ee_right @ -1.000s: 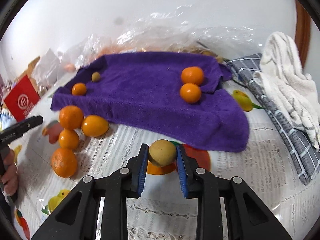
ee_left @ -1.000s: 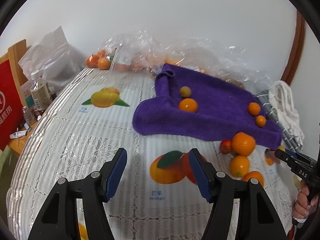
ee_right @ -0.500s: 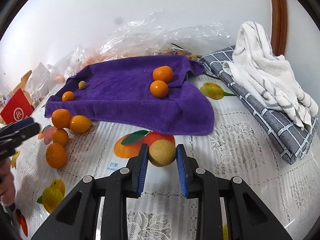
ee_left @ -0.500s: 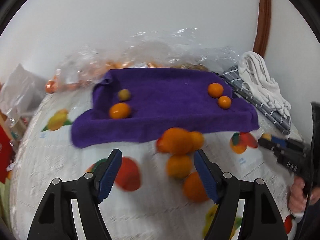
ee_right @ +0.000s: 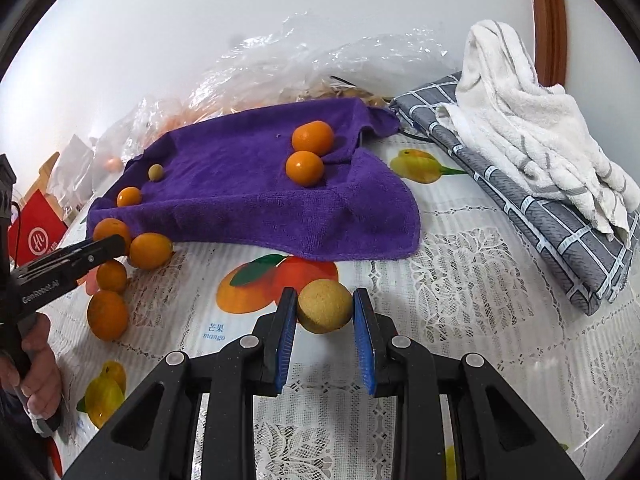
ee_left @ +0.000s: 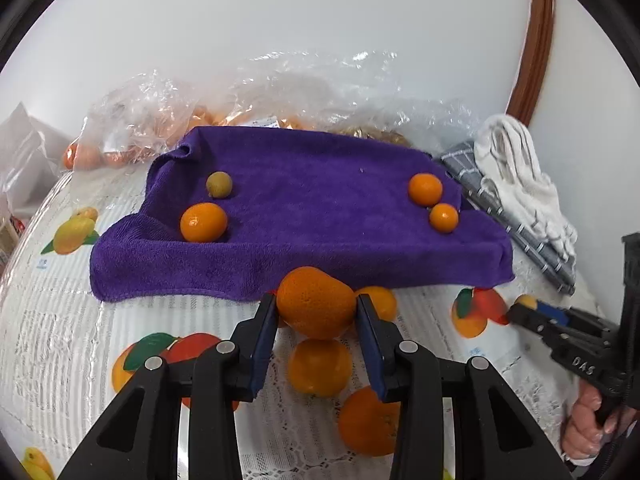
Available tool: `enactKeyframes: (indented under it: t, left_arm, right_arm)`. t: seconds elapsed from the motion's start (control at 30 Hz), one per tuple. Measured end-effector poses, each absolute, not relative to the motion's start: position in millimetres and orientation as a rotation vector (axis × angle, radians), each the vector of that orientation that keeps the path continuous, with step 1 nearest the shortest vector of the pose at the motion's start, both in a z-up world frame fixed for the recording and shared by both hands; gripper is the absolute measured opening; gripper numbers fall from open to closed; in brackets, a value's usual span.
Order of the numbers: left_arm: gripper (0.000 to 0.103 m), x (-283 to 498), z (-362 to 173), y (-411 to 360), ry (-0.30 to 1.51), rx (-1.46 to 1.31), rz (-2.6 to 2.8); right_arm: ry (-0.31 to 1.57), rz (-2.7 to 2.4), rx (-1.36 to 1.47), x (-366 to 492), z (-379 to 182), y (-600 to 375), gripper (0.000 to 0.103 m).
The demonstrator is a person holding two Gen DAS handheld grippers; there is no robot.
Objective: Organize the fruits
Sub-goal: 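Close the left gripper around an orange beside the towel, then carry the yellow-green fruit in the right gripper while the left gripper carries its orange over the towel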
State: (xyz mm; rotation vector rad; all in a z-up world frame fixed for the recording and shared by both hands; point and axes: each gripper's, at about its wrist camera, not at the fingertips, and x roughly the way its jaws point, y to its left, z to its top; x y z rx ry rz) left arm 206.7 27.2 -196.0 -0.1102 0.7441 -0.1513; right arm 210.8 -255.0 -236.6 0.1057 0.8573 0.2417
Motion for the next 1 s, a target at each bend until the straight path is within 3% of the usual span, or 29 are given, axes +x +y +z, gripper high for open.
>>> enactKeyframes:
  t: [1.0]
  left_arm:
    - [0.037,191,-176,50,0.565,-0.153,-0.049]
  right_arm:
    - [0.807,0.261,0.163,201,-231,-263,0.028]
